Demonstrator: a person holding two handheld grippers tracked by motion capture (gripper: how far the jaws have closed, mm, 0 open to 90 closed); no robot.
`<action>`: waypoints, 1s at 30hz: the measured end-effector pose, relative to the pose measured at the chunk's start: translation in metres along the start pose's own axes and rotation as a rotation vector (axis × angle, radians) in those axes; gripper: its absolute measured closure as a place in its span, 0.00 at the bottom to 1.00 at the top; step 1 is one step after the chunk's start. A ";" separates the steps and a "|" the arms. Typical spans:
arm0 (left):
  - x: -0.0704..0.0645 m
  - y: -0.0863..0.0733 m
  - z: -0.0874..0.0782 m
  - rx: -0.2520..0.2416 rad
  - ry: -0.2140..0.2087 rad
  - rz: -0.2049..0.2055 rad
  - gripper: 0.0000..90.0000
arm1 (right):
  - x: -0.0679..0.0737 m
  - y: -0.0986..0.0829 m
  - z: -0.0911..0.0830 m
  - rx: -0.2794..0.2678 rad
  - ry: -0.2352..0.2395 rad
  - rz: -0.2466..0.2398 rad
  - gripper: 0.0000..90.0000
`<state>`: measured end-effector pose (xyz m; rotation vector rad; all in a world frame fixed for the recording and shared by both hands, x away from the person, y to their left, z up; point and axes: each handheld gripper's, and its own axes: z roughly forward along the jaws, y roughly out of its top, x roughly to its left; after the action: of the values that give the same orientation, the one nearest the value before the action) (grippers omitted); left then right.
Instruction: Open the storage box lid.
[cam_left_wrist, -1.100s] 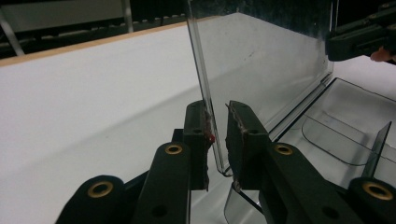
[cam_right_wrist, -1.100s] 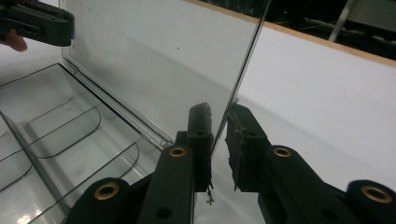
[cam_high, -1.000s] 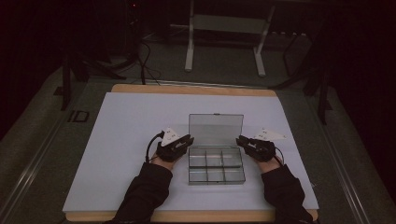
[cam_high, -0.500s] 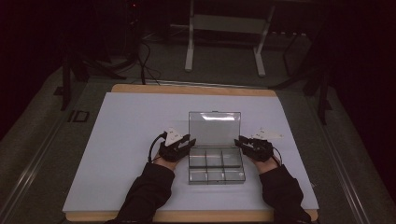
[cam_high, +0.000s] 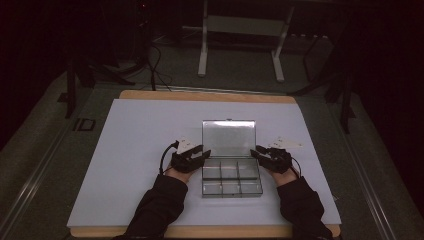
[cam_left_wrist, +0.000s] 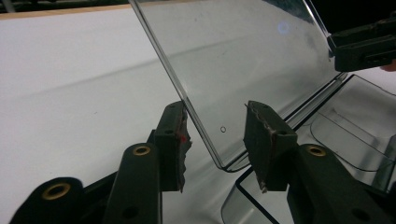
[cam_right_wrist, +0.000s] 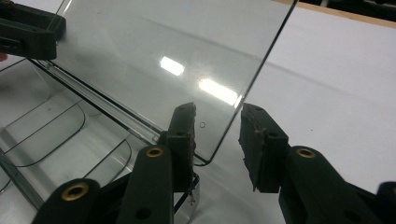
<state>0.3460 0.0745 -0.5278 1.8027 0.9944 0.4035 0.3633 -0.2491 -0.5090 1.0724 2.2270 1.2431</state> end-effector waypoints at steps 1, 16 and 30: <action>0.000 0.000 0.000 0.003 0.000 -0.004 0.67 | 0.000 0.000 0.000 0.002 -0.002 0.000 0.73; 0.001 0.006 0.002 0.062 0.017 -0.035 0.62 | 0.002 0.000 0.001 0.010 -0.011 -0.001 0.75; 0.001 0.005 0.003 0.040 -0.016 0.002 0.63 | 0.003 0.002 0.003 0.027 -0.004 -0.012 0.73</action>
<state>0.3503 0.0724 -0.5249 1.8406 0.9959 0.3726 0.3644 -0.2446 -0.5091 1.0697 2.2496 1.2083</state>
